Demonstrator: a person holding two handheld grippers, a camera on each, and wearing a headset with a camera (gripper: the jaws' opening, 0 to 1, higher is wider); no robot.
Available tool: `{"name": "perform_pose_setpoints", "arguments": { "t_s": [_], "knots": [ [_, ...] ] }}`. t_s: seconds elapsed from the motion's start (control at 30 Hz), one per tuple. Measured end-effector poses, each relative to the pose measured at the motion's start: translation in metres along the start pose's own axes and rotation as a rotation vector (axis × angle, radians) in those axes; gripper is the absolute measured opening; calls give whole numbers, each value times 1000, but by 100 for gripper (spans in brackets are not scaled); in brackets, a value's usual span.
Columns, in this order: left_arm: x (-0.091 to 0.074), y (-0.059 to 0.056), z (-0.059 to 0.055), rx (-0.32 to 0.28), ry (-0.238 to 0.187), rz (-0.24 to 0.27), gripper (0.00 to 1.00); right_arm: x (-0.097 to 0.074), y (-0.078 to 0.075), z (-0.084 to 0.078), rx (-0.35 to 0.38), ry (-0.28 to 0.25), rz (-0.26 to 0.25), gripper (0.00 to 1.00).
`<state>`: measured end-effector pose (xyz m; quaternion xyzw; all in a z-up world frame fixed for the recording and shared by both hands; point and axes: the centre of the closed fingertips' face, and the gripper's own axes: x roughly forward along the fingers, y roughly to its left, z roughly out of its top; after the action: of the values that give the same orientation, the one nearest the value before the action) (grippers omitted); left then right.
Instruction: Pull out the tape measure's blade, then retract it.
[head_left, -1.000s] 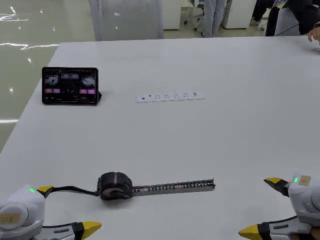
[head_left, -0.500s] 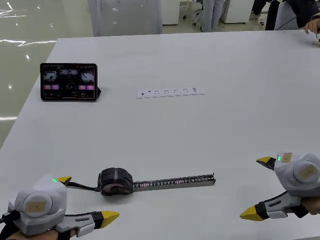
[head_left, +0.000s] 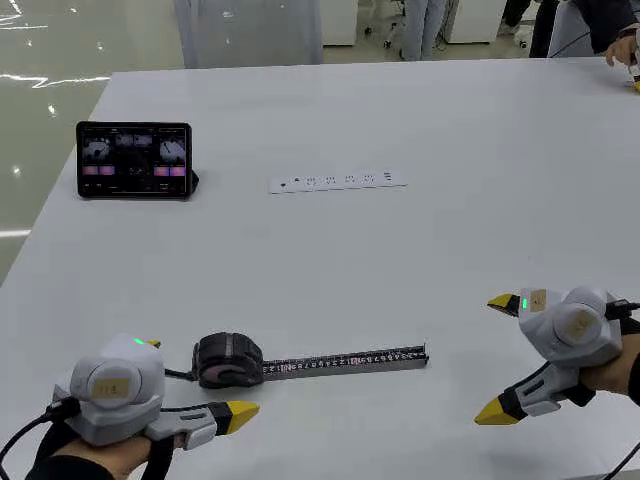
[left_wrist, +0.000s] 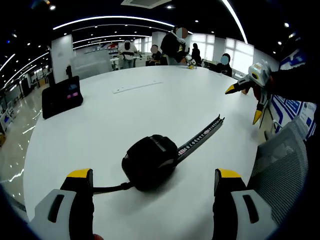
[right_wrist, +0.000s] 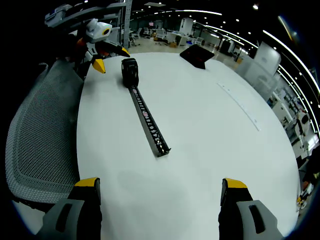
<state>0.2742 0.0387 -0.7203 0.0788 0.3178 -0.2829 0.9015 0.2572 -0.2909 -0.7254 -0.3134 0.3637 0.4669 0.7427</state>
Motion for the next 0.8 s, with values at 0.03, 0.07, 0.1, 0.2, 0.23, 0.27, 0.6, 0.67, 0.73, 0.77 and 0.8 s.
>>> {"name": "perform_pose_setpoints", "arguments": {
  "t_s": [0.03,0.07,0.1,0.2,0.23,0.27,0.6,0.67,0.73,0.77,0.8],
  "knots": [
    [1,-1,1,-1,-2,4,99,1,-1,1,-7,3,1,99],
    [2,-1,1,-1,-6,9,99,1,-2,3,-16,6,2,99],
    [5,-4,2,-3,-7,7,99,2,-4,5,-25,7,5,99],
    [11,-10,3,15,-8,8,99,7,-7,9,-43,14,19,99],
    [13,-13,4,14,-9,9,99,10,-8,10,-56,22,27,99],
    [14,-14,5,13,-11,10,99,12,-9,11,-62,25,30,99],
    [24,-7,4,-86,-12,141,99,34,-18,26,-135,48,82,95],
    [23,3,11,15,-33,214,99,40,-20,26,-138,57,95,93],
    [25,-3,18,-23,-79,195,99,45,-20,25,-145,69,107,91],
    [26,-2,21,-46,-102,196,99,47,-20,24,-149,74,113,89],
    [26,-2,24,-56,-117,197,99,48,-20,24,-156,77,121,86]
  ]
}}
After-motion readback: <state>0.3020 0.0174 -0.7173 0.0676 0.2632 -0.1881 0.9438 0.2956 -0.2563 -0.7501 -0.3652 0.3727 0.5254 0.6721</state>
